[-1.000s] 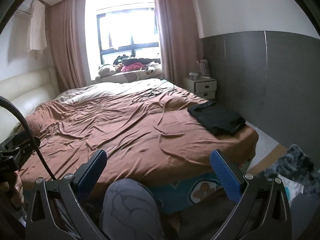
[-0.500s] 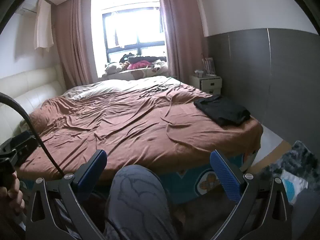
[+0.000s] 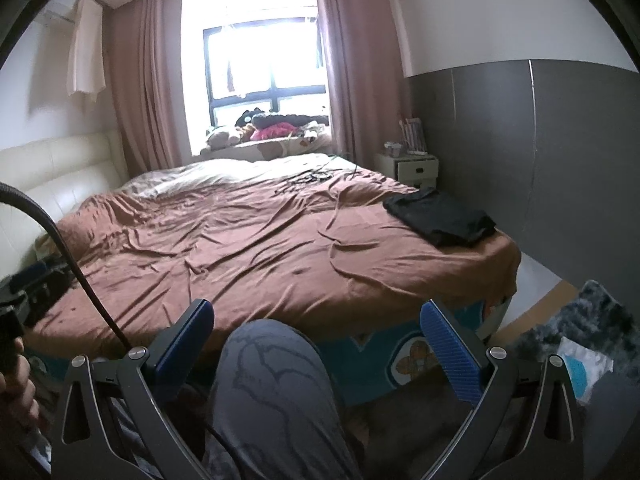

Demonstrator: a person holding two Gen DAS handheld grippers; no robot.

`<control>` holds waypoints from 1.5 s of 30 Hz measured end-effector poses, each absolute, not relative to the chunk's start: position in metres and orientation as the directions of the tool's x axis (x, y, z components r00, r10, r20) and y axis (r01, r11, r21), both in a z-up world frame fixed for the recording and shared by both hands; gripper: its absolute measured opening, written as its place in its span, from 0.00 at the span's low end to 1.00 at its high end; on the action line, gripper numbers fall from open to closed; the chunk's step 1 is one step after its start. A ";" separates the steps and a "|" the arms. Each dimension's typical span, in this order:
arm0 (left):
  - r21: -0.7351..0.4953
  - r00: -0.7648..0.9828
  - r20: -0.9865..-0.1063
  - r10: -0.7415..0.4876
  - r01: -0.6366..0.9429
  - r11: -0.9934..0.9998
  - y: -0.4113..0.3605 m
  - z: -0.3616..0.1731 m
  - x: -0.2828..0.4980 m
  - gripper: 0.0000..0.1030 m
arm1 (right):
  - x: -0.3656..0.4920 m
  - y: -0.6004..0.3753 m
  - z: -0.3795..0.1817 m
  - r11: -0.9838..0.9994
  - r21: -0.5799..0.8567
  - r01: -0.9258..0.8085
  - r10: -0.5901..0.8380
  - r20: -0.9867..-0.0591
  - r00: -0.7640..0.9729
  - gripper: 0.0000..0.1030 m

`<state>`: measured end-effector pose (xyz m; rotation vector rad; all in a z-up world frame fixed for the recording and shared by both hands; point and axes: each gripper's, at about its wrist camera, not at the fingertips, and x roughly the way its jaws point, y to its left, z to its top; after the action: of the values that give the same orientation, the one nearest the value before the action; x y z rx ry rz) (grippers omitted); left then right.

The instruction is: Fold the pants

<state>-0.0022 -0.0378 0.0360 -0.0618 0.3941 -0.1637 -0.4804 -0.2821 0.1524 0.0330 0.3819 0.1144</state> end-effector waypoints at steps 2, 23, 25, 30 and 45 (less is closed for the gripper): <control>-0.093 0.909 -0.384 -0.163 0.138 0.986 -0.037 0.035 -0.003 0.99 | -0.480 -0.280 0.152 0.993 0.053 -0.109 0.121 -0.375 0.919 1.00; -0.096 0.903 -0.401 -0.152 0.124 0.988 -0.032 0.038 -0.006 0.99 | -0.486 -0.281 0.156 0.995 0.028 -0.097 0.100 -0.374 0.922 1.00; -0.100 0.898 -0.414 -0.149 0.117 0.988 -0.031 0.037 -0.005 0.99 | -0.485 -0.282 0.157 0.995 0.029 -0.096 0.100 -0.375 0.922 1.00; -0.093 0.899 -0.415 -0.137 0.108 0.990 -0.032 0.037 -0.006 0.99 | -0.486 -0.287 0.157 0.995 0.035 -0.094 0.100 -0.376 0.921 1.00; -0.091 0.893 -0.425 -0.145 0.118 0.989 -0.034 0.034 -0.005 0.99 | -0.484 -0.289 0.158 0.996 0.029 -0.082 0.087 -0.389 0.917 1.00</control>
<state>-0.0054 -0.0341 0.0344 -0.0630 0.4456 -0.1364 -0.4836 -0.2895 0.1576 0.0118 0.4011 0.0869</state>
